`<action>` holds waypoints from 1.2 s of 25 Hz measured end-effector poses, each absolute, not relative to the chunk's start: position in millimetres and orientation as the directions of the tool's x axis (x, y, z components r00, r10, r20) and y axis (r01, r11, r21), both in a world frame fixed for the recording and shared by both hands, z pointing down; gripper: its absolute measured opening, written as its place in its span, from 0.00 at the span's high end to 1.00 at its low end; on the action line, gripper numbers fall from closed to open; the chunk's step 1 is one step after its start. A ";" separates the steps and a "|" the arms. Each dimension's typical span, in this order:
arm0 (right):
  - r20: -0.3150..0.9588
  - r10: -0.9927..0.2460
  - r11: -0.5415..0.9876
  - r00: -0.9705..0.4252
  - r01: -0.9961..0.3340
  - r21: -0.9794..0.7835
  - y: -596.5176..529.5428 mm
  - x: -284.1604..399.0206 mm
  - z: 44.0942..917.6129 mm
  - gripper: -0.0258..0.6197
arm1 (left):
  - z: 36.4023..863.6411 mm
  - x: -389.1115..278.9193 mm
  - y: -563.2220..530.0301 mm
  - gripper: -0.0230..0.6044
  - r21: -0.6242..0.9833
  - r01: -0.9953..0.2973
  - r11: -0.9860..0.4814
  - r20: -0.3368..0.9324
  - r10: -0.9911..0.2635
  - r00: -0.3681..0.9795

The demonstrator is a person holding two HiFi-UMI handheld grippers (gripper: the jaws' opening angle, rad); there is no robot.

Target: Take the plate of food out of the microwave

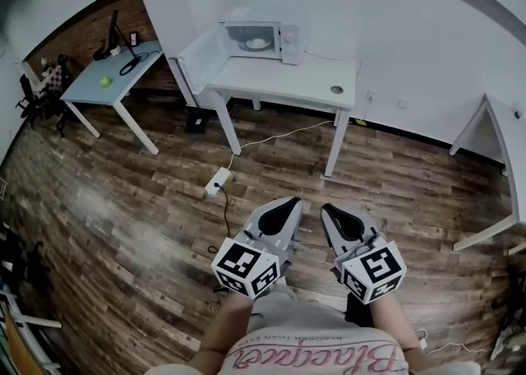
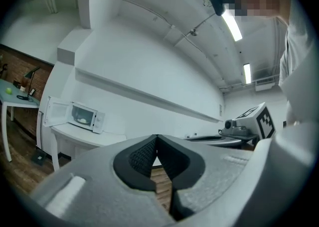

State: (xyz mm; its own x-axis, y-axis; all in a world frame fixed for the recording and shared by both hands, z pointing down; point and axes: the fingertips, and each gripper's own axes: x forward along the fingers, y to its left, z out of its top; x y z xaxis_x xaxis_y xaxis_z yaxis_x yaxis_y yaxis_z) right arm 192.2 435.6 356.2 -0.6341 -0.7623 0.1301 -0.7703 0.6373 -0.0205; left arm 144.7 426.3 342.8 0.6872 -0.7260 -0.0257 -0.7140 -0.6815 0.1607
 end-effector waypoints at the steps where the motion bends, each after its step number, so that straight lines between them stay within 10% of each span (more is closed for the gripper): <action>1: 0.128 -0.761 0.639 -0.636 -0.769 -0.017 430.1 188.9 356.2 0.94 | 342.2 141.7 421.9 0.96 0.162 -0.715 -0.680 -0.031 -0.727 0.686; 30: 0.030 -0.736 0.676 -0.677 -0.736 -0.033 337.4 81.2 341.5 0.94 | 345.9 37.2 330.8 0.96 0.159 -0.768 -0.620 -0.024 -0.781 0.624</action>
State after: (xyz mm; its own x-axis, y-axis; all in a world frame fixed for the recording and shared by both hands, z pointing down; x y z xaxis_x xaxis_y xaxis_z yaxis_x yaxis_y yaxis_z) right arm 81.2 337.4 341.5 -0.6767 -0.7356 0.0301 -0.7362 0.6760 -0.0328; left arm 37.2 330.8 345.9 0.6245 -0.7807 -0.0242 -0.7685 -0.6197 0.1594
